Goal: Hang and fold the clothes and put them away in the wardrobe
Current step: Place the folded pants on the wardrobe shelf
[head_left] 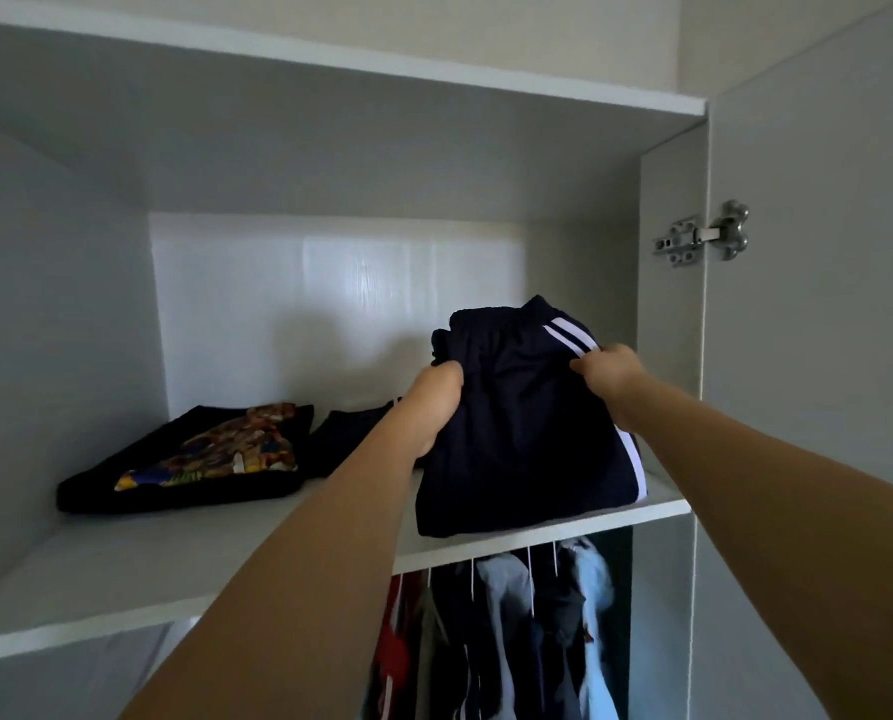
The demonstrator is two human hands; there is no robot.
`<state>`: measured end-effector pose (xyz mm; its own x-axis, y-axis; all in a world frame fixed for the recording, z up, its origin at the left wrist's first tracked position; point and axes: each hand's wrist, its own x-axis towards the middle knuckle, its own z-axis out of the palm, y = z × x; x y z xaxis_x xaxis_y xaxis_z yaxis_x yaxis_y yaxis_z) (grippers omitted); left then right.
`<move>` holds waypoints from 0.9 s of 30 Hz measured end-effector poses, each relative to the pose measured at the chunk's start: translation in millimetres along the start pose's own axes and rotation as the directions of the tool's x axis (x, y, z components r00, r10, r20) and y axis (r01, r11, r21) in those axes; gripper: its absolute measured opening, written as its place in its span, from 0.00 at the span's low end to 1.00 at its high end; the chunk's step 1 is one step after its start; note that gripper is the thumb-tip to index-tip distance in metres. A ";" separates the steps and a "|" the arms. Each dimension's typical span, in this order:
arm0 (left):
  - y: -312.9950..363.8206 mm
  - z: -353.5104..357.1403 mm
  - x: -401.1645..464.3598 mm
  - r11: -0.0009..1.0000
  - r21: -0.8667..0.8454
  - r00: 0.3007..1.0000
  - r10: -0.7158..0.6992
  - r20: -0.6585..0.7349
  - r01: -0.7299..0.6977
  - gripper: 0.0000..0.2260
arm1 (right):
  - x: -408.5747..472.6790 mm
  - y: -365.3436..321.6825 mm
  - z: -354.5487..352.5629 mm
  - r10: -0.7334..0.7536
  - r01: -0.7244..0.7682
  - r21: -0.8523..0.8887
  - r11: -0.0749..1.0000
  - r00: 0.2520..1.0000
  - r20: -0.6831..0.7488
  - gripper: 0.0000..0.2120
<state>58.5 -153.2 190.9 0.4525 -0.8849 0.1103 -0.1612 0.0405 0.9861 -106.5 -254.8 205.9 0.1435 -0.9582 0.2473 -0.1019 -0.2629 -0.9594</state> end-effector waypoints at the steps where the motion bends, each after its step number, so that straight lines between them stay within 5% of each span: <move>1: -1.3 -1.4 14.5 1.000 0.002 1.000 0.006 0.013 -0.006 0.10 | 12.8 1.1 5.1 0.011 -0.011 -0.008 1.000 1.000 -0.006 0.17; 12: 8.6 -3.9 147.8 0.994 -0.049 0.994 0.095 -0.061 -0.098 0.11 | 132.8 -5.9 46.8 0.060 -0.060 -0.015 0.998 0.998 -0.021 0.21; 16: 15.3 2.5 179.7 0.998 -0.059 0.997 -0.021 -0.074 0.016 0.11 | 175.5 -14.3 56.6 0.028 -0.024 -0.101 0.995 0.999 0.038 0.13; 21: 3.5 19.7 224.9 0.995 -0.042 0.983 -0.091 -0.158 0.086 0.09 | 240.3 13.9 74.2 0.054 -0.041 -0.224 0.974 0.997 0.051 0.18; 24: -21.7 25.5 256.0 0.965 0.258 0.975 0.007 -0.223 0.052 0.12 | 270.3 45.6 90.0 0.012 0.022 -0.432 0.901 0.997 0.077 0.20; 27: -56.3 30.1 285.8 0.662 0.750 0.964 0.193 -0.183 0.010 0.17 | 283.4 94.4 108.4 0.014 0.159 -0.708 0.688 0.972 0.233 0.28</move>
<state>170.5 -422.4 163.2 0.5656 -0.7605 0.3190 -0.7597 -0.3300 0.5604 31.2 -539.0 170.7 0.3671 -0.9094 0.1955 -0.7445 -0.4132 -0.5243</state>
